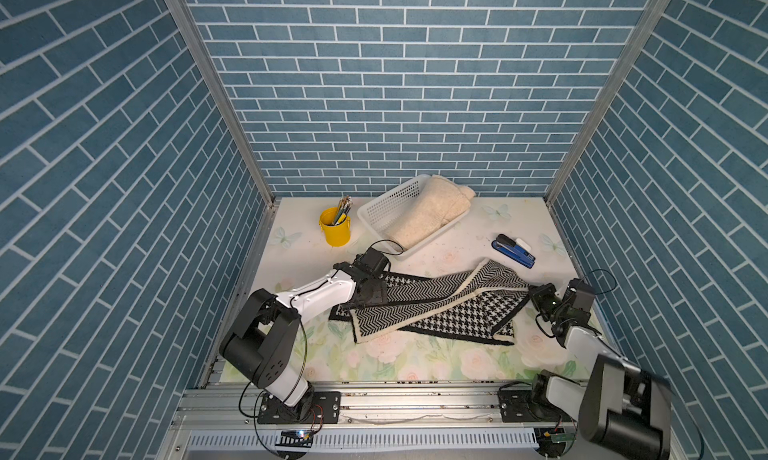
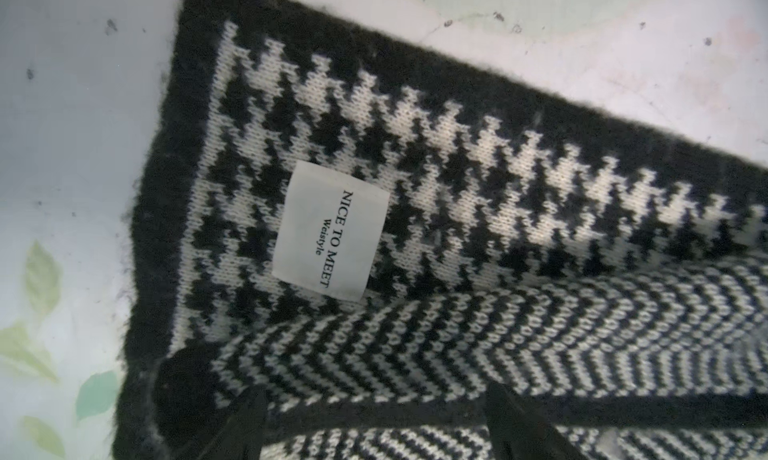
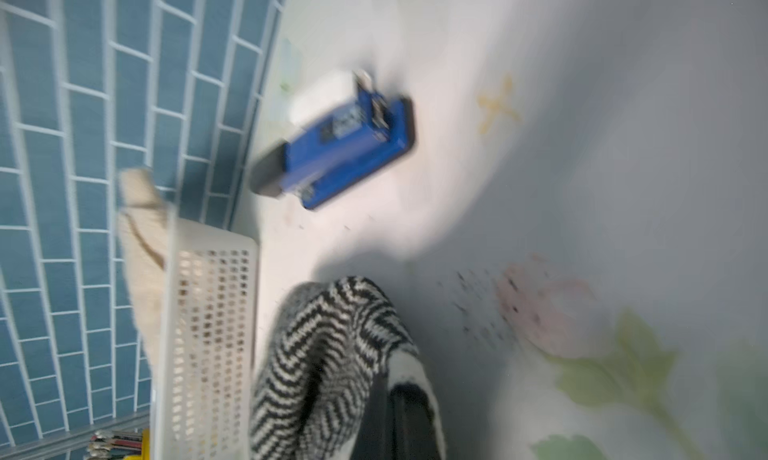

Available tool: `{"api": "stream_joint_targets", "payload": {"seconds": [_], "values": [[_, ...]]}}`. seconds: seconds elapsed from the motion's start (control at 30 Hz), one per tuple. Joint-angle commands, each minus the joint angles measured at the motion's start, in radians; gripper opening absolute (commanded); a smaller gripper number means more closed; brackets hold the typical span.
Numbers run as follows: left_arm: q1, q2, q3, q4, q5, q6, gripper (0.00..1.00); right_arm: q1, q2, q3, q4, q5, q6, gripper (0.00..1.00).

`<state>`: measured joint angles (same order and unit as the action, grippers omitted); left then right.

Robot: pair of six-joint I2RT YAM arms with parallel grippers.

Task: Roll up the scarf and place it into the basket
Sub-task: Fold the scarf at the center of the board.

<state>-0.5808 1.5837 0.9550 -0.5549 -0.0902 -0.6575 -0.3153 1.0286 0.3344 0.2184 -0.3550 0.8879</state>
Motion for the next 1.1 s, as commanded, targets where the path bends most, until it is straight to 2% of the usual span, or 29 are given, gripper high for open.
{"api": "stream_joint_targets", "payload": {"seconds": [0.0,0.07,0.17,0.27,0.33,0.53,0.6,0.7,0.87,1.07], "values": [[0.018,-0.025,-0.004,-0.002,-0.020,0.012,0.88,-0.004,-0.204,0.119,-0.272,0.265,-0.109,0.00],[0.025,-0.022,-0.002,-0.002,-0.023,0.015,0.88,-0.003,-0.259,0.172,-0.399,0.384,-0.159,0.00],[0.032,-0.022,0.002,-0.002,-0.021,0.022,0.88,-0.002,-0.267,0.205,-0.481,0.445,-0.190,0.00],[0.035,-0.018,0.008,-0.003,-0.022,0.028,0.88,-0.002,-0.273,0.209,-0.491,0.448,-0.191,0.00],[0.036,-0.013,0.010,-0.001,-0.020,0.029,0.87,-0.002,-0.262,0.216,-0.510,0.492,-0.196,0.00],[0.035,0.002,0.008,0.011,0.005,0.028,0.88,-0.004,-0.189,0.240,-0.590,0.757,-0.235,0.00],[0.036,0.009,0.007,0.027,0.043,0.053,0.87,-0.004,-0.201,0.237,-0.585,0.806,-0.248,0.00],[0.029,0.021,0.018,0.039,0.118,0.106,0.87,-0.005,-0.205,0.244,-0.574,0.837,-0.266,0.00],[0.018,-0.022,0.010,0.072,0.153,0.133,0.89,-0.004,-0.186,0.248,-0.552,0.830,-0.281,0.00],[0.011,-0.025,-0.026,0.158,0.274,0.037,0.89,-0.004,-0.173,0.230,-0.515,0.802,-0.282,0.00]]}}
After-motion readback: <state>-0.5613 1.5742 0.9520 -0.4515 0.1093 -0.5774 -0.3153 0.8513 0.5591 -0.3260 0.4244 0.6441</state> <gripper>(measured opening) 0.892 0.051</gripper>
